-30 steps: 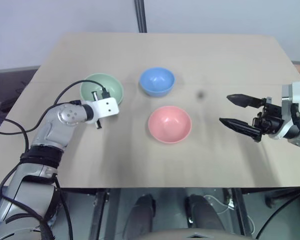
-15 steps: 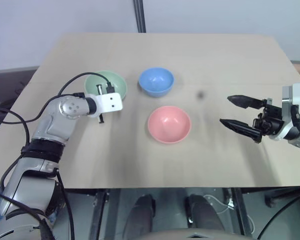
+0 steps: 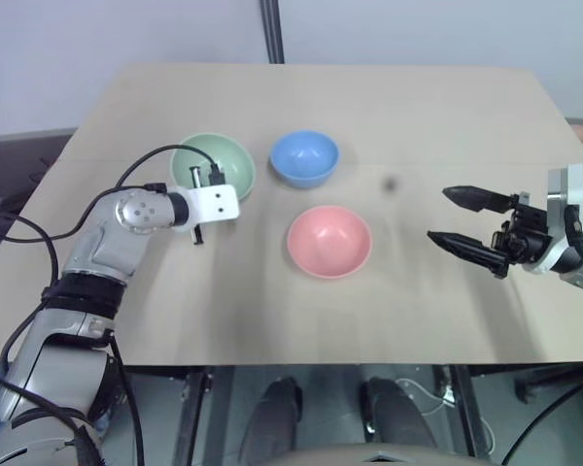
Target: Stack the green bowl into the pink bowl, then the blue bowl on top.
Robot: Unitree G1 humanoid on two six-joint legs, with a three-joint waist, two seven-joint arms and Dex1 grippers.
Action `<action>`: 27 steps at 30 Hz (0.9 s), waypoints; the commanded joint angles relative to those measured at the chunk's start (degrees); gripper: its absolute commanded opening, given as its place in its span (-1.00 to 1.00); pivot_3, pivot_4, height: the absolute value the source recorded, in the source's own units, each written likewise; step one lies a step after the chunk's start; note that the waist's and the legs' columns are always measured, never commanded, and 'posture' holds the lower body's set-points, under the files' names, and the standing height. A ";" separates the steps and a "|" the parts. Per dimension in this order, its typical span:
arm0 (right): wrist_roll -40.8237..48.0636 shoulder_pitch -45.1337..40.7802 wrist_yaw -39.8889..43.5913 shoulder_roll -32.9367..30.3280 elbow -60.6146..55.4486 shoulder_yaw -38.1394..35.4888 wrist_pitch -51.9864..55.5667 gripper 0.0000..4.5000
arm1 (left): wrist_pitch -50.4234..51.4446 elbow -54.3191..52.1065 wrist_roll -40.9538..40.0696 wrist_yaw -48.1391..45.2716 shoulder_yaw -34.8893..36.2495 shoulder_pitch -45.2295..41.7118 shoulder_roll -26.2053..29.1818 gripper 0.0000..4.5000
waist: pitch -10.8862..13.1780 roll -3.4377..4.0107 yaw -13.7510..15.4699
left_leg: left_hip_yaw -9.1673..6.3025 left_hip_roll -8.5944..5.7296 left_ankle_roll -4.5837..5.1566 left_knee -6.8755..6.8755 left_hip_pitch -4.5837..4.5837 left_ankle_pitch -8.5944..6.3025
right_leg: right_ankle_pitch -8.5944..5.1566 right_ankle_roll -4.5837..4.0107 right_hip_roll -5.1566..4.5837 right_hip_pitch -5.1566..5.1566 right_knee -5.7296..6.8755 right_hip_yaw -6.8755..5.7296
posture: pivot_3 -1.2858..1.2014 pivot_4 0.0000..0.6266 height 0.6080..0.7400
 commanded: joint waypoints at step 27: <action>0.42 0.45 0.48 -0.81 -1.55 -1.52 -1.33 0.88 | 1.03 -32.49 -31.48 -26.59 -0.06 2.96 -2.46 -0.60 | 0.00 0.00 -0.02 | 0.00 0.04 0.01 0.23 0.05 0.00 | 0.00 0.00 0.07 0.14 0.05 0.00 | 0.03 -0.52 1.00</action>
